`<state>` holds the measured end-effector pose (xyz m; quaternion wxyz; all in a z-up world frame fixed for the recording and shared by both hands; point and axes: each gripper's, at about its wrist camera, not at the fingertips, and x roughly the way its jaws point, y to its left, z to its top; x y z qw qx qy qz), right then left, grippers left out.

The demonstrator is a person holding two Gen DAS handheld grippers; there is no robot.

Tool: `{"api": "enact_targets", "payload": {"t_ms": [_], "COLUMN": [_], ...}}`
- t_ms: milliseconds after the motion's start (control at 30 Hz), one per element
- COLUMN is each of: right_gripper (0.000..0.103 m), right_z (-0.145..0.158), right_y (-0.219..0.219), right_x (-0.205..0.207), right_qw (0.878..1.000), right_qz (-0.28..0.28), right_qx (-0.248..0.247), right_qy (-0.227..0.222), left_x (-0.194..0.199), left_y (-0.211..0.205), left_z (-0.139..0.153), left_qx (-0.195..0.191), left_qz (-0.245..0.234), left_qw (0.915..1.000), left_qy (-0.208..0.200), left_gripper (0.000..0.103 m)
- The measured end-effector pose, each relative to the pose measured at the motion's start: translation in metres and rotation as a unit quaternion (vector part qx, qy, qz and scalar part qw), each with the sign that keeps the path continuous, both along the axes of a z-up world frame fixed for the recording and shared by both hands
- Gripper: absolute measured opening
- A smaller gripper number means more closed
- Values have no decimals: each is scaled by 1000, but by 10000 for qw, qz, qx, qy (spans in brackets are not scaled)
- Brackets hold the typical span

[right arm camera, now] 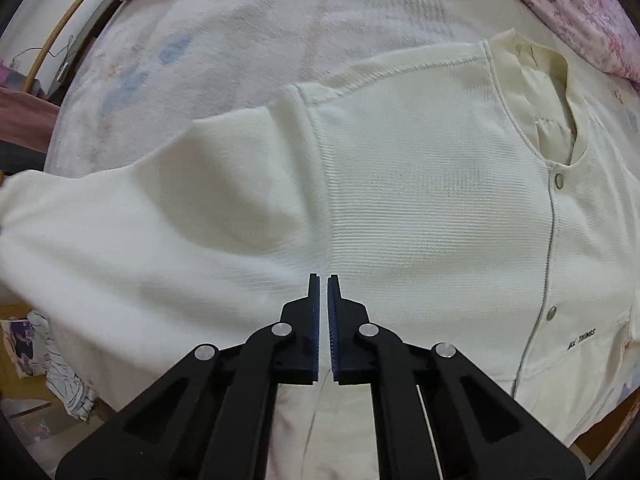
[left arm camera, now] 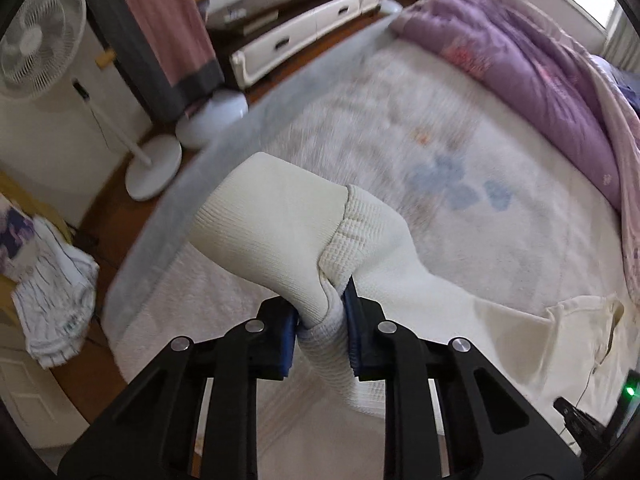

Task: Fold large clothes
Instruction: 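Grasp the sleeve cuff with the left gripper and lift it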

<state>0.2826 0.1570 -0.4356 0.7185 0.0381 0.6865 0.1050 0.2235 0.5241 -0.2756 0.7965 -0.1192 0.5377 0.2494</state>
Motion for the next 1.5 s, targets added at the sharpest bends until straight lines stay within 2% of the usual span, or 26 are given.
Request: {"api": "enact_targets", "payload": {"t_ms": [100, 167, 267, 367, 433, 533, 633, 767, 900, 967, 1067, 1167, 1300, 1433, 1500], "right_gripper": [3, 3, 3, 1, 0, 0, 0, 0, 0, 3, 3, 3, 3, 6, 6], "right_z": [-23, -38, -61, -73, -75, -78, -81, -80, -75, -66, -53, -34, -16, -1, 5], "right_y": [-8, -16, -20, -23, -27, -38, -50, -57, -79, -102, -160, -222, -301, -381, -401], "right_x": [-1, -1, -2, -2, -4, -5, -5, -9, -11, -16, -29, -57, -107, -155, -163], "right_qw": [9999, 9994, 9982, 9975, 9969, 9946, 9898, 9865, 9750, 9735, 9706, 9688, 9661, 9410, 9332], "right_qz": [68, 13, 109, 239, 265, 185, -100, -95, -409, -524, -894, -1312, -2053, -3126, -3394], "right_qx": [-29, 127, 302, 475, 619, 935, 1316, 1553, 2077, 2146, 2200, 2083, 1534, 1218, 1108], "right_qy": [144, 318, 512, 470, 411, 415, 538, 502, 680, 595, 405, 283, 306, 433, 422], "left_x": [0, 1, 3, 9, 16, 29, 45, 66, 79, 81, 84, 82, 74, 63, 56], "left_y": [-34, -49, -78, -115, -146, -198, -246, -309, -380, -413, -463, -508, -565, -604, -618], "left_z": [28, 46, 72, 93, 105, 116, 119, 113, 96, 78, 51, 15, -51, -107, -128], "left_qx": [293, 417, 482, 416, 553, 768, 613, 521, 518, 492, 450, 360, 373, 309, 179], "left_qz": [-180, -224, -326, -536, -774, -1144, -1585, -2156, -2759, -3018, -3401, -3808, -4256, -4404, -4468], "left_qw": [9993, 9985, 9975, 9954, 9922, 9862, 9809, 9712, 9569, 9497, 9381, 9237, 9038, 8948, 8904], "left_qy": [-142, -256, -409, -677, -809, -913, -942, -875, -750, -672, -478, -215, 248, 670, 854], "left_gripper": [21, 20, 20, 20, 20, 20, 20, 20, 20, 20, 20, 20, 20, 20, 20]}}
